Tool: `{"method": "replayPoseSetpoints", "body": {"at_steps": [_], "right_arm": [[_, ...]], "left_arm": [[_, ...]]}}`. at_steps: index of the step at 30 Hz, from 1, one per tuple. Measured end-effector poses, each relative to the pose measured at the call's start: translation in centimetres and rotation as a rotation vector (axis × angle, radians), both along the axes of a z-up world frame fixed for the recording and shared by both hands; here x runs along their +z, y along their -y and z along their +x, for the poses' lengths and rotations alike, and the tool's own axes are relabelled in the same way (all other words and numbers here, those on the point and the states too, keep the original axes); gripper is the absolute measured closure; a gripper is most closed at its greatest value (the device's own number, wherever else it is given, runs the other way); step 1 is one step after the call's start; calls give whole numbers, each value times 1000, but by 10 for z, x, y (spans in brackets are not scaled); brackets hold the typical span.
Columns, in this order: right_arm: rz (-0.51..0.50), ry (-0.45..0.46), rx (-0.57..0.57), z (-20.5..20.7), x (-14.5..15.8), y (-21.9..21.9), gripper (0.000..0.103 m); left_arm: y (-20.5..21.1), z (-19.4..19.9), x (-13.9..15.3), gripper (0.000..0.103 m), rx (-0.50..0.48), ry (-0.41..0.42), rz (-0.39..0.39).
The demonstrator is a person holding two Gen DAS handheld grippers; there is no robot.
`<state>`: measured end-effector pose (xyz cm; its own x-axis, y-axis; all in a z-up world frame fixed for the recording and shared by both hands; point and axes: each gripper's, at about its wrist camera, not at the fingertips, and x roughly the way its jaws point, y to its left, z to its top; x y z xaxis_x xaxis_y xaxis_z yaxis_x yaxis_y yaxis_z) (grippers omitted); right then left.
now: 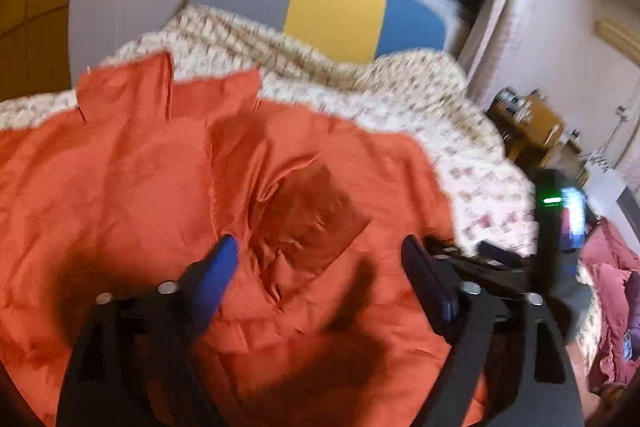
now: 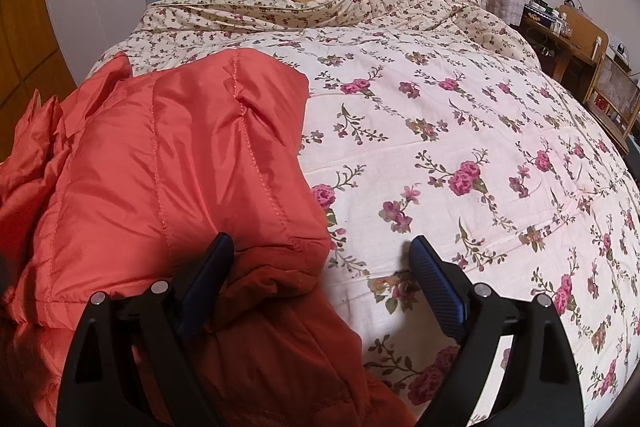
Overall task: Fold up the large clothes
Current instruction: 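Lay the sleeve across the jacket body and open the left tool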
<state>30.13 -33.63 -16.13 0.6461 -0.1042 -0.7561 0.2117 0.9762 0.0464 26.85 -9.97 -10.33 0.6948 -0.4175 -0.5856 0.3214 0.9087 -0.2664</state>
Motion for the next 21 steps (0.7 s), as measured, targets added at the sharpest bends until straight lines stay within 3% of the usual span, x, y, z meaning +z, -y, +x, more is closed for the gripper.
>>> {"method": "replayPoseSetpoints", "body": {"at_steps": [2,5,9,11,12,15,17,21], "right_arm": [[-1,0,-1,0,0,0,14],[-4,0,-1,0,1,1,14],[-9,0,-2,0,1,1,14],[-11,0,-3,0,1,0,14],[-11,0,-3,0,1,1,14],[-18,13,-4,-2,4,-1,14],[-27,28,3,-5,9,-3,14],[-43,141,52,-20,39,-16,15]], "left_arm": [[-6,-14,9,19,-2,11,2],[-33,-27,16,19,33,-9,-65],[-102,-37,23,19,190,-18,-178],[-146,-41,26,22,314,7,-215],[-171,-44,28,30,394,31,-213],[-224,-43,24,39,574,40,-154],[-247,-39,18,50,623,8,-139],[-263,-17,3,55,625,-65,-52]]}}
